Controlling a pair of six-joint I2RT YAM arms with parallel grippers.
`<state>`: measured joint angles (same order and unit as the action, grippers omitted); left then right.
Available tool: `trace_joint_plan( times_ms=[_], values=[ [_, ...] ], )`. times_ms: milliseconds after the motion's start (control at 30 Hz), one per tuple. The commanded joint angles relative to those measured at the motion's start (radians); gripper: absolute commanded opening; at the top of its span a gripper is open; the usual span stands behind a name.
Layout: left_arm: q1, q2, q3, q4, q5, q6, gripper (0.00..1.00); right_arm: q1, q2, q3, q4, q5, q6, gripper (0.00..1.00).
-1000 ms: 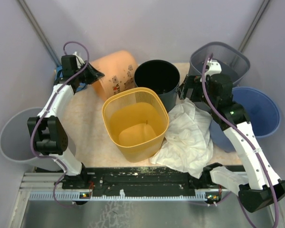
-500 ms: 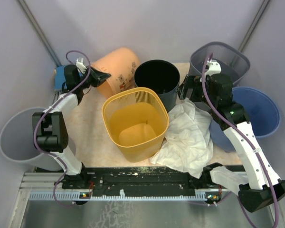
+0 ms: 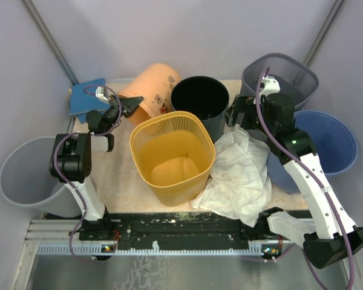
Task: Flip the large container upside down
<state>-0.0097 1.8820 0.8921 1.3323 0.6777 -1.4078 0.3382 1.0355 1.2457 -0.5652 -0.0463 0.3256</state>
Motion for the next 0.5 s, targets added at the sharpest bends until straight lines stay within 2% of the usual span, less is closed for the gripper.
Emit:
trace_joint_plan(
  times_ms=[0, 167, 333, 467],
  values=[
    [-0.027, 0.035, -0.048, 0.333, -0.038, -0.052, 0.0, 0.002, 0.003, 0.036, 0.045, -0.015, 0.012, 0.94],
    [-0.056, 0.063, -0.129, 0.457, -0.115, -0.006, 0.0, 0.002, 0.011, 0.037, 0.048, -0.033, 0.016, 0.94],
    [-0.091, 0.102, -0.167, 0.458, -0.17, 0.073, 0.0, 0.002, 0.02, 0.045, 0.044, -0.055, 0.021, 0.94],
    [-0.106, 0.176, -0.15, 0.458, -0.194, 0.08, 0.0, 0.002, 0.023, 0.056, 0.034, -0.059, 0.02, 0.94]
  ],
)
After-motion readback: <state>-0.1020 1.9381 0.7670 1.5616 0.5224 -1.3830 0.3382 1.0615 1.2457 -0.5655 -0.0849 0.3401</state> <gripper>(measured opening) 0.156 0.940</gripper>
